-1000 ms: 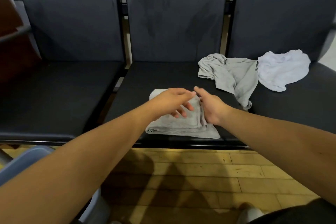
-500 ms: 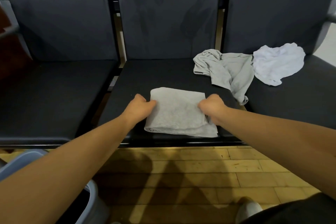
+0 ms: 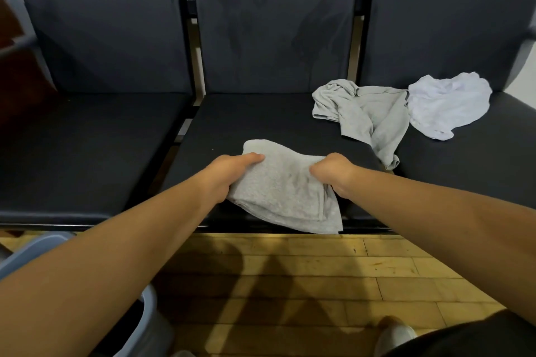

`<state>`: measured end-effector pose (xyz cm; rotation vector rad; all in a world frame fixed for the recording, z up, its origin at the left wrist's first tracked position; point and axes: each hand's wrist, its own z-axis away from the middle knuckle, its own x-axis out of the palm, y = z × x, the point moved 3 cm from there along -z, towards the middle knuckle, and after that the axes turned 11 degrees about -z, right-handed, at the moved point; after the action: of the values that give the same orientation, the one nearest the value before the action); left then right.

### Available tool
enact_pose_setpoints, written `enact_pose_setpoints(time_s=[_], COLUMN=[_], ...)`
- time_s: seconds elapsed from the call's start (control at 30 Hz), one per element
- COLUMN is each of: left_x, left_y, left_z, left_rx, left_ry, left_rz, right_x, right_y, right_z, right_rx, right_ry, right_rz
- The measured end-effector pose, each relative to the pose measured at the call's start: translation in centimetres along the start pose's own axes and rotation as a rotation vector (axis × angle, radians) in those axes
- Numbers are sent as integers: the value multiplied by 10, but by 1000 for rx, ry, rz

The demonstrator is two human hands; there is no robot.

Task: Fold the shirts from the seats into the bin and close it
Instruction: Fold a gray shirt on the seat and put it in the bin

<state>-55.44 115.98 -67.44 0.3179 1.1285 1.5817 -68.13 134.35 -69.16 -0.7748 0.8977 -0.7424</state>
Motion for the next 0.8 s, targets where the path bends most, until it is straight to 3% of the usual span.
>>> enact_pose_setpoints(time_s=[0.13,0.3,0.53,0.8], left_x=[-12,-38,-115,-235], left_y=[-7,-19,-58,-139], left_z=[7,12,39,81], left_rx=[57,164,163,63], left_ry=[-113,-208,-56,283], left_rz=[197,458,566,633], right_x=[5,20,83,236], right_y=[-4,-41,-91,-136], right_z=[8,32,71,118], right_rx=[-53,-466,-655,-768], right_ry=[13,2,-185,-321], right_rz=[-124,-132,-170,-23])
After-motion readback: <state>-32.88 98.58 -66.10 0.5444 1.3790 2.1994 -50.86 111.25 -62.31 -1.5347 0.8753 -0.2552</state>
